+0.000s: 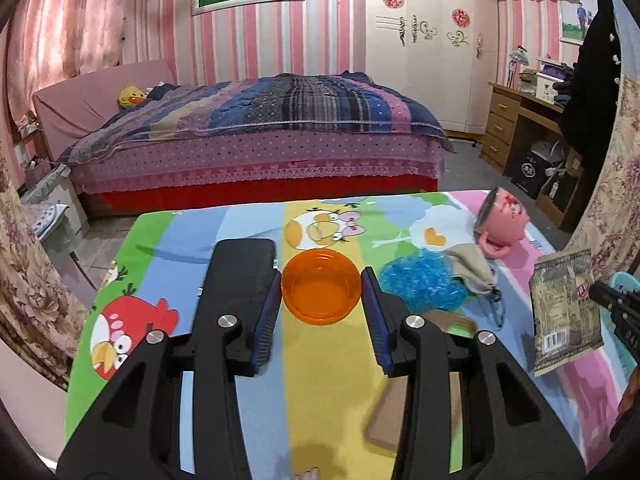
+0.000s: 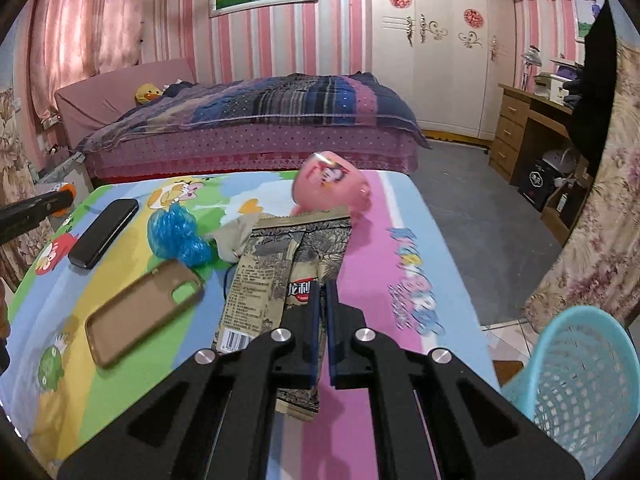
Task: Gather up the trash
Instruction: 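Grasp the orange cup with the left tool while the right tool grasps the wrapper packet, then carry the orange cup and wrapper packet over the blue basket and open both tools, then move both open tools back over the table, then grasp the blue plastic bag with the left tool while the right tool grasps the beige mask, then carry the blue bag and beige mask over the blue basket and open both tools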
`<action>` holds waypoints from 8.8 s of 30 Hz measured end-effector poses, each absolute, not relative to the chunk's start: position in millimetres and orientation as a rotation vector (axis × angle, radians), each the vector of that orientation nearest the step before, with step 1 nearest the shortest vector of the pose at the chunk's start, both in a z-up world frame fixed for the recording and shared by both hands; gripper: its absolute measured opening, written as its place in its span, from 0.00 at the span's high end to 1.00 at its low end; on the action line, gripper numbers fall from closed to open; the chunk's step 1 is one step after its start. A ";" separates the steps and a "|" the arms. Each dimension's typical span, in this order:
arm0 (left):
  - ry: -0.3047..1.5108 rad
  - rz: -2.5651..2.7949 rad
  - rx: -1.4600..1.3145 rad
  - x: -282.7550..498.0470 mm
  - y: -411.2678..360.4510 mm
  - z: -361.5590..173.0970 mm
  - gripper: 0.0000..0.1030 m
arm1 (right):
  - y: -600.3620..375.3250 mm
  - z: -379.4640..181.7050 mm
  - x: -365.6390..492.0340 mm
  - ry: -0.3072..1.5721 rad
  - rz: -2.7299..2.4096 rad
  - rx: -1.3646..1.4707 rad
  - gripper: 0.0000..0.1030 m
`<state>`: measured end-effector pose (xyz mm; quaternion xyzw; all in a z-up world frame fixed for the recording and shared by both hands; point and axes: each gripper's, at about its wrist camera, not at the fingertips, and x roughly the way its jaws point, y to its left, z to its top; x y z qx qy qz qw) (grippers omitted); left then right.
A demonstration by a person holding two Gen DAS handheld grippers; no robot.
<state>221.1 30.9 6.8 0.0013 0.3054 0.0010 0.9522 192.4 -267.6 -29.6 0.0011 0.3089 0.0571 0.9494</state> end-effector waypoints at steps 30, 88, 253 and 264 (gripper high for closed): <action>0.613 -0.235 0.039 194.0 -142.3 5.7 0.62 | -439.1 -3.5 94.3 0.521 -0.139 0.107 0.97; 0.540 -0.496 0.218 152.5 -350.2 -22.4 0.10 | -563.4 -49.0 42.7 0.557 -0.431 0.165 0.94; 0.589 -0.540 0.071 159.1 -261.5 1.0 0.86 | -495.6 -18.9 48.4 0.532 -0.357 0.103 0.80; 0.598 -0.667 0.149 145.2 -364.4 -24.0 0.86 | -542.6 -40.8 31.9 0.537 -0.421 0.204 0.80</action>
